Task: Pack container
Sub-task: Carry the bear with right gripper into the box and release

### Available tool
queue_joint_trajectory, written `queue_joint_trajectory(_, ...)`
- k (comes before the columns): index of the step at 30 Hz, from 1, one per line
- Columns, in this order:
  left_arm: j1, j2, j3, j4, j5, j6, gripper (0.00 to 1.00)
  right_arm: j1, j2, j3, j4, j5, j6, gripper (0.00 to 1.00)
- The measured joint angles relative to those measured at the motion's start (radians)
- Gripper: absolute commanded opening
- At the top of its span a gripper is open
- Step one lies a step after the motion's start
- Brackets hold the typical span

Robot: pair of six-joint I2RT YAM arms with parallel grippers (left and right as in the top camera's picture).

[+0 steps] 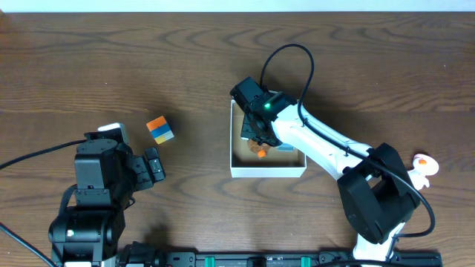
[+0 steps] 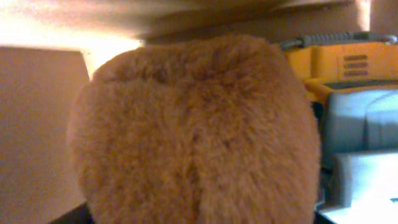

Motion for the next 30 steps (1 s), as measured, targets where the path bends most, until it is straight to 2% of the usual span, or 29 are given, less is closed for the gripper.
queue_joint_trajectory(6, 0.0, 0.0, 0.0, 0.0, 0.0, 0.0, 0.98, 0.0, -0.002, 0.0, -0.001, 0.001, -0.025, 0.72)
queue_joint_trajectory(10, 0.0, 0.0, 0.0, 0.0, 0.0, 0.0, 0.98, 0.0, -0.035, 0.0, -0.005, 0.02, -0.036, 0.85)
queue_joint_trajectory(11, 0.0, 0.0, 0.0, 0.0, 0.0, 0.0, 0.98, 0.0, -0.047, 0.0, -0.005, 0.026, -0.035, 0.85)
queue_joint_trajectory(20, 0.0, 0.0, 0.0, 0.0, 0.0, 0.0, 0.98, -0.036, -0.283, 0.0, -0.071, 0.092, -0.076, 0.95)
queue_joint_trajectory(25, 0.0, 0.0, 0.0, 0.0, 0.0, 0.0, 0.98, -0.207, -0.474, 0.0, -0.163, 0.122, -0.08, 0.99)
queue_joint_trajectory(30, 0.0, 0.0, 0.0, 0.0, 0.0, 0.0, 0.98, -0.53, -0.642, 0.0, -0.307, 0.15, -0.082, 0.99)
